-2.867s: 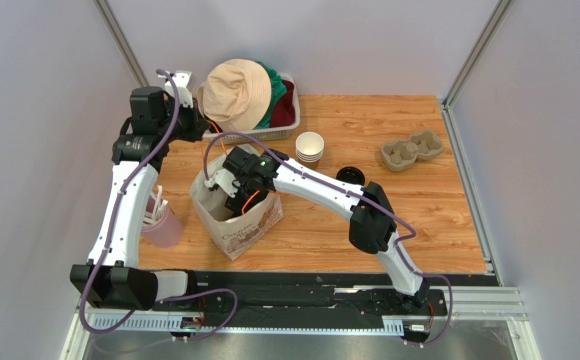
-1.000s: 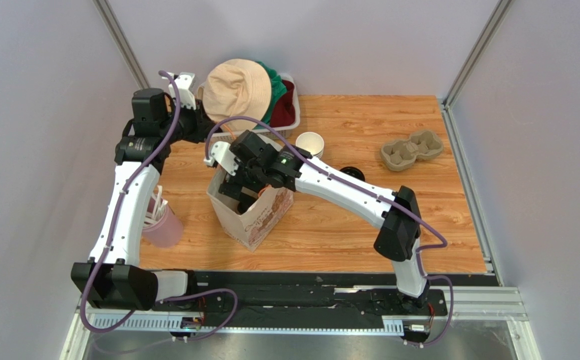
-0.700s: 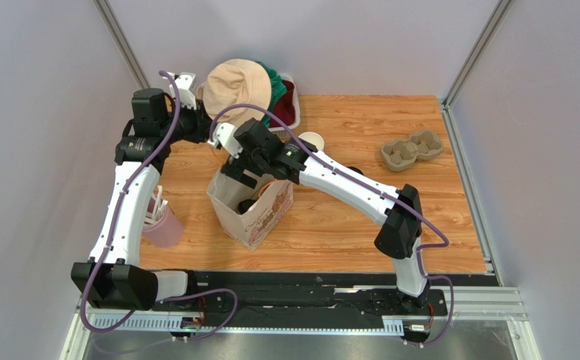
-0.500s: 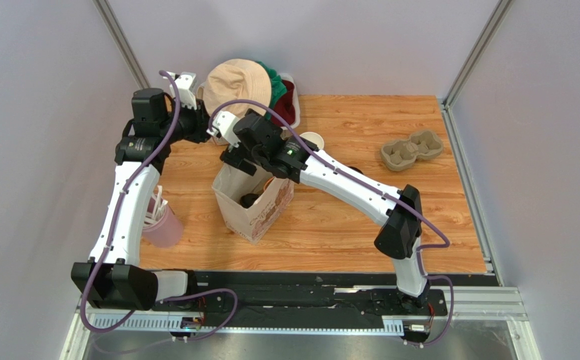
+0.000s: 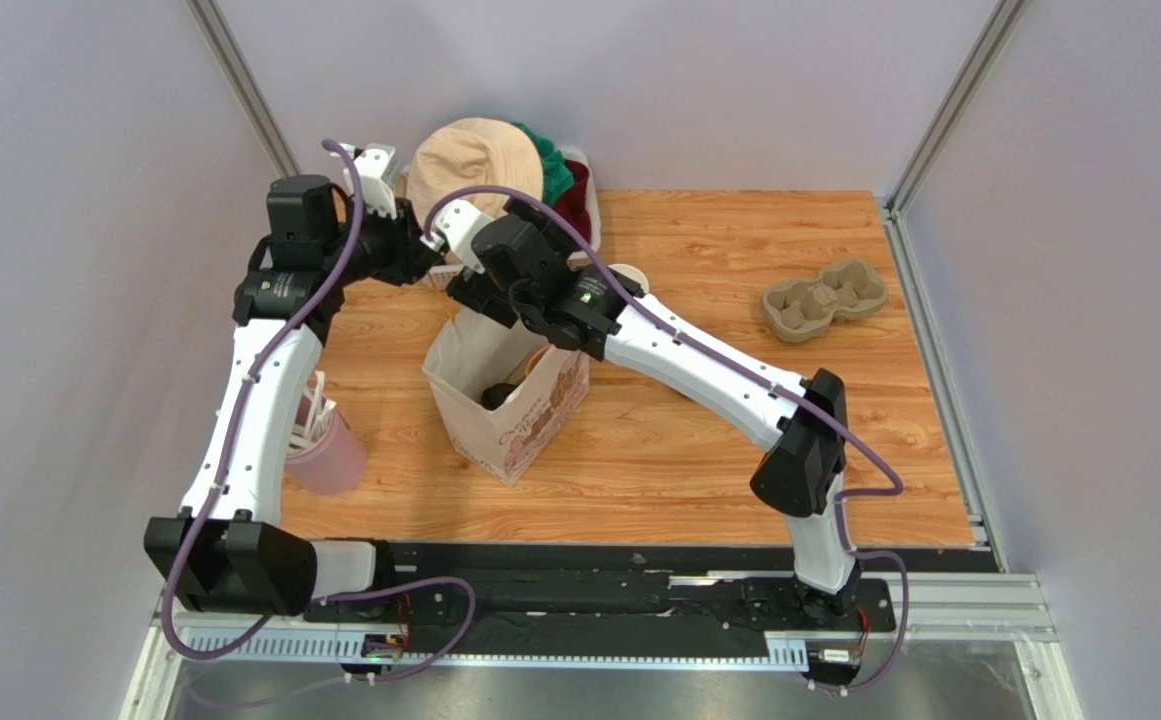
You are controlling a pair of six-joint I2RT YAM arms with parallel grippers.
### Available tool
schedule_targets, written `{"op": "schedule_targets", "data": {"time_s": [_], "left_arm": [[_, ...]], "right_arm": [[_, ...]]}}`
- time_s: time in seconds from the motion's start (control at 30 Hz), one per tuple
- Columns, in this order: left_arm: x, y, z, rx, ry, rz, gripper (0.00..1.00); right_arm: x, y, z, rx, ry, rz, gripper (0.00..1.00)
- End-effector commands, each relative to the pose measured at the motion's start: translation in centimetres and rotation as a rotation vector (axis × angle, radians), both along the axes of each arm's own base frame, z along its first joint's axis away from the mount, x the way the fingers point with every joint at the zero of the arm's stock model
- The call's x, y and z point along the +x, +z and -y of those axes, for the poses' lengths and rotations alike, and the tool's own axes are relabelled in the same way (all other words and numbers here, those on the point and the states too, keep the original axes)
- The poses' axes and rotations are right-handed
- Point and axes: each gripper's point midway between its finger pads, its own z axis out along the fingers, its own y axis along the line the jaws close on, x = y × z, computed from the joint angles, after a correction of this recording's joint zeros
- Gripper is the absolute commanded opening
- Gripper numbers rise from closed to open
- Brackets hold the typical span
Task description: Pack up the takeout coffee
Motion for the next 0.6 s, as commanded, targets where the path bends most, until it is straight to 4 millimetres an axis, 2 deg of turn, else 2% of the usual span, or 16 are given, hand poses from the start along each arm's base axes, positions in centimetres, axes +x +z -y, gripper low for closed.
{"op": "schedule_targets", "data": {"time_s": [0.0, 0.17, 0.27, 0.43, 0.47, 0.5, 0.53, 0.57], "left_arm": [[0.6, 0.2, 0.8, 0.004, -0.040, 0.008, 0.31], [0.8, 0.3, 2.0, 0.001, -0.096, -0.002, 0.27], [1.2, 0.5, 2.2, 0.000, -0.106, 0.000, 0.27], [2.2, 1.8, 2.9, 0.017, -0.133, 0.021, 0.21], [2.3, 2.6, 3.0, 0.019, -0.134, 0.030, 0.19], [2.7, 2.2, 3.5, 0.038, -0.152, 0.027, 0.17], [3.0, 2.3, 3.5, 0.051, -0.153, 0.030, 0.13], [3.3, 2.7, 3.8, 0.054, -0.158, 0.036, 0.11]], "right_arm": [[0.6, 8.6, 1.9, 0.162, -0.064, 0.136, 0.99], [2.1, 13.0, 5.7, 0.211, -0.150, 0.217, 0.99], [2.4, 14.1, 7.7, 0.225, -0.174, 0.227, 0.99], [2.8, 14.7, 11.5, 0.228, -0.233, 0.236, 0.99], [3.0, 14.9, 12.9, 0.227, -0.258, 0.240, 0.99], [3.2, 14.6, 13.7, 0.222, -0.273, 0.238, 0.99], [2.8, 15.2, 14.7, 0.239, -0.280, 0.243, 0.99], [3.4, 14.2, 16.0, 0.222, -0.307, 0.231, 0.99]]}}
